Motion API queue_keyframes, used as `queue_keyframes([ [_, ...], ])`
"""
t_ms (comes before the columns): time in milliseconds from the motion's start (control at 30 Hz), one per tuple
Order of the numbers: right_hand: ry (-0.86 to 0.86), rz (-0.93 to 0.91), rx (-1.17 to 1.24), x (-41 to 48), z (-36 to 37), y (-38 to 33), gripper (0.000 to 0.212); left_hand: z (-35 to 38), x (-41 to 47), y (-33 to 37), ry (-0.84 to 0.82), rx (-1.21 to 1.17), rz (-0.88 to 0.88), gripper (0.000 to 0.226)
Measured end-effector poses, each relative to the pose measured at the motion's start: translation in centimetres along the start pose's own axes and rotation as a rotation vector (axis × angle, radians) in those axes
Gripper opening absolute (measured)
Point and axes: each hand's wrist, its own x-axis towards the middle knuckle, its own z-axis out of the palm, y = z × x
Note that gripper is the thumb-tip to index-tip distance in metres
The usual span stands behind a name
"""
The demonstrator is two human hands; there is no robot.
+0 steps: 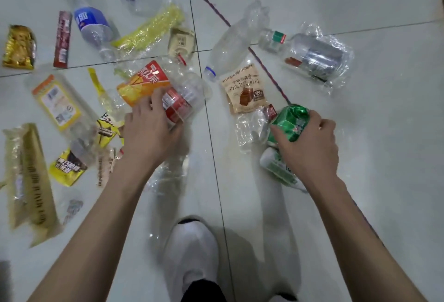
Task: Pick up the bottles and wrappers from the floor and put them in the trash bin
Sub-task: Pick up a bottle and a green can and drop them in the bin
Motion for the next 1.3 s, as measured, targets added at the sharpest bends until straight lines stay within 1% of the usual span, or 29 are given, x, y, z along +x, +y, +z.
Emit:
queue_keyframes([
  [133,-0.004,0.016,0.005,0.6,1.8,-0.4,0.096,0.6,0.5,0.0,0.002,-0.018,-0.017,0.076],
  [367,-0.019,0.032,0.092,1.1,2.4,-1.4,0.100,-0.4,0.4,0.1,0.036,-0.039,-0.058,0.077],
  [500,0.005,-0.003,0.128,0.5,1.1,-1.8,0.100,-2.2,-0.1,0.8,0.076,-0.061,-0.035,0.076],
  [633,0.038,-0.068,0.160,-0.9,-2.5,-2.9,0.097,-5.7,-1.2,2.1,0.105,-0.067,-0.013,0.077],
  [767,0.071,-0.115,0.198,-4.1,-9.0,-5.0,0.097,-11.9,-3.8,4.2,0.134,-0.103,0.009,0.073],
  [867,0.080,-0.122,0.218,-7.7,-15.5,-6.8,0.096,-18.2,-6.5,6.5,0.125,-0.129,0.008,0.073],
  [1067,0.070,-0.125,0.283,-16.7,-31.0,-10.8,0.094,-33.8,-13.2,12.4,0.112,-0.194,-0.001,0.072],
  [1167,0.080,-0.118,0.310,-21.2,-39.9,-12.9,0.096,-42.7,-16.8,15.9,0.122,-0.207,0.018,0.071],
  [1300,0.110,-0.125,0.350,-26.2,-50.1,-15.2,0.099,-52.3,-21.1,19.9,0.137,-0.241,0.031,0.069],
])
